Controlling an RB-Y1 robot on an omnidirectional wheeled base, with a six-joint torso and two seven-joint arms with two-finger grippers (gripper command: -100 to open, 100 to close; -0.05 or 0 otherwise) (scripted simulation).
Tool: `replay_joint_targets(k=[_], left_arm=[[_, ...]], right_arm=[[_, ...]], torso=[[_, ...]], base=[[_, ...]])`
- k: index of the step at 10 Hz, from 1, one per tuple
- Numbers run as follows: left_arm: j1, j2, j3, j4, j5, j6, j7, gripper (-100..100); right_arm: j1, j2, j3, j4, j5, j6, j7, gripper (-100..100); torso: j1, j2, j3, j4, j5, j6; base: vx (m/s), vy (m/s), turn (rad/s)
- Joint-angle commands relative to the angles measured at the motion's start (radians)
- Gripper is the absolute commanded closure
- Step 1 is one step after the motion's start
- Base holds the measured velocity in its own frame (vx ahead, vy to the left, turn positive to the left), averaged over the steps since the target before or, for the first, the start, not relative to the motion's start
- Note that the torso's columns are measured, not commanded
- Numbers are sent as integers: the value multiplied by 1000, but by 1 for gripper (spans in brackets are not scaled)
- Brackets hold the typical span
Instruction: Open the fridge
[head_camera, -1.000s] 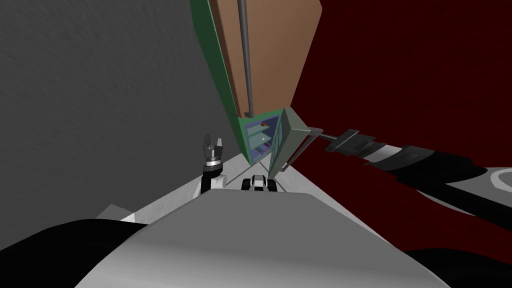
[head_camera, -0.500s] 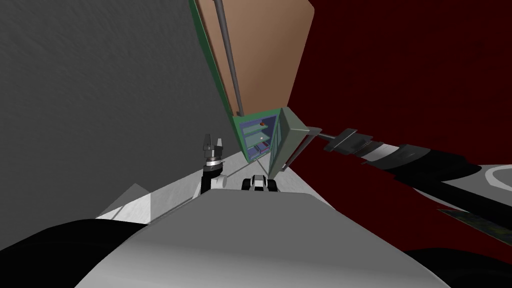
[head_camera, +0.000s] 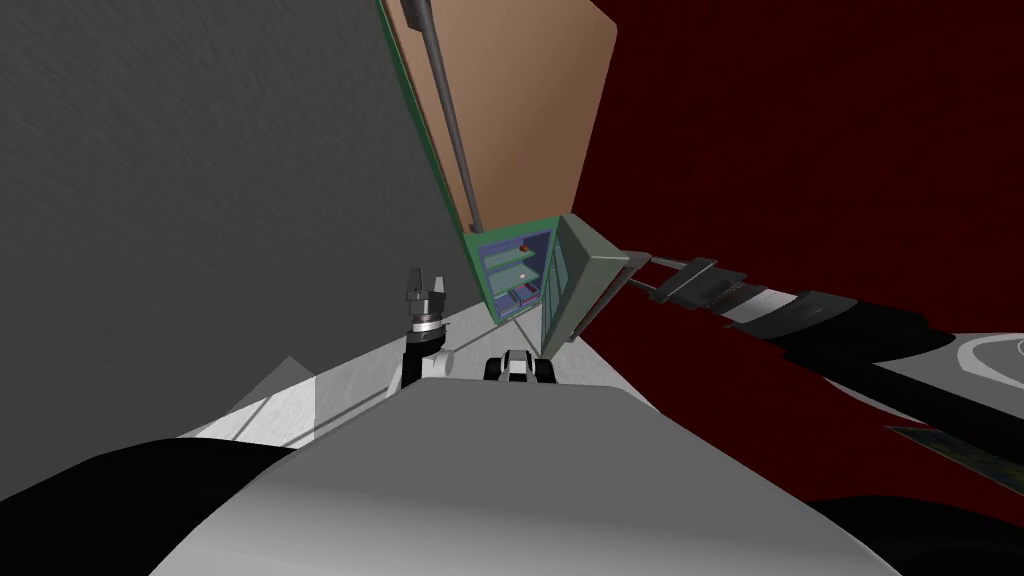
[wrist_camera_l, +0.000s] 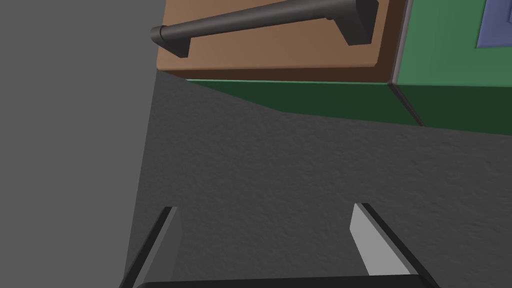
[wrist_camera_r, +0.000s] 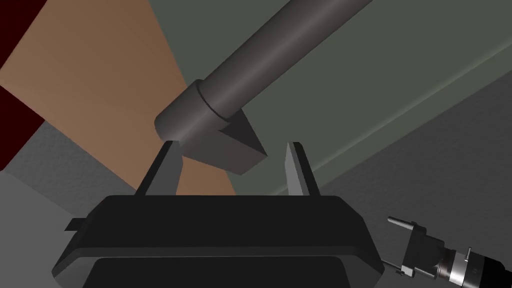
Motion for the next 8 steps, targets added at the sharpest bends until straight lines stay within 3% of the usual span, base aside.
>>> replay_joint_targets(k=[1,8], left_arm=[[0,0,0,0,0,0,0,0],[0,0,0,0,0,0,0,0]], right_arm=[[-23,26,3,28,51,46,54,-100],[-61,84,24,83,159,134,161,-100]], torso=[[-3,-2,-1,-2,-1,0],[-16,8,6,0,-7,4]], base=[[30,150,-39],[24,96,-4]])
